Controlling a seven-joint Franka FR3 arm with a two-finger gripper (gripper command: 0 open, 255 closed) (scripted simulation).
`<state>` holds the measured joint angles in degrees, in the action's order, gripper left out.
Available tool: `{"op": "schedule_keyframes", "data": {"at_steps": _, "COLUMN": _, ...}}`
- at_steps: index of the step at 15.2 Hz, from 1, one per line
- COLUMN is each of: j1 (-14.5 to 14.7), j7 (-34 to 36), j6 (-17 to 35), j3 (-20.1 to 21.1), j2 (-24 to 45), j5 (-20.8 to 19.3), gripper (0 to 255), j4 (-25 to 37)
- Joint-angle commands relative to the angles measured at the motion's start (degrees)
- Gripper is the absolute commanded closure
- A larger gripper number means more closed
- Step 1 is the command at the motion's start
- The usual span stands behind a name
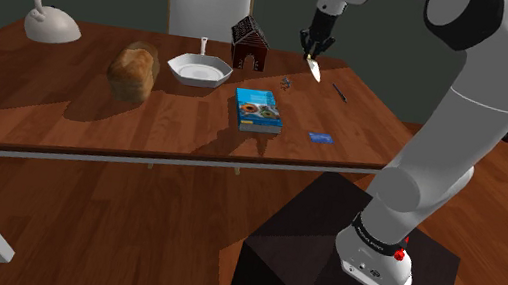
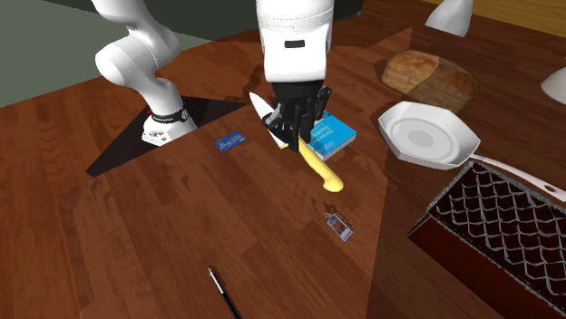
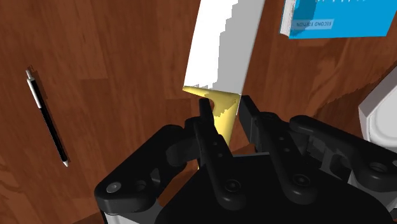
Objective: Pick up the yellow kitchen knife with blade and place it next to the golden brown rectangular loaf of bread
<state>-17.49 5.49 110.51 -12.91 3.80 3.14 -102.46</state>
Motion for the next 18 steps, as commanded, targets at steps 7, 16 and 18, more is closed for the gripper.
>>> {"op": "schedule_keyframes", "data": {"at_steps": 7, "j1": 1.29, "j7": 2.71, "j6": -4.51, "j3": 1.11, "j2": 0.45, "j5": -0.25, "gripper": 255, "j4": 5.04}}
{"op": "schedule_keyframes", "data": {"at_steps": 16, "j1": 7.33, "j7": 13.82, "j6": -5.79, "j3": 5.91, "j2": 5.72, "j5": -0.88, "gripper": 255, "j4": 11.89}}
{"op": "schedule_keyframes", "data": {"at_steps": 18, "j1": 8.67, "j7": 16.16, "j6": -6.37, "j3": 6.83, "j2": 7.5, "j5": -1.04, "gripper": 255, "j4": 14.31}}
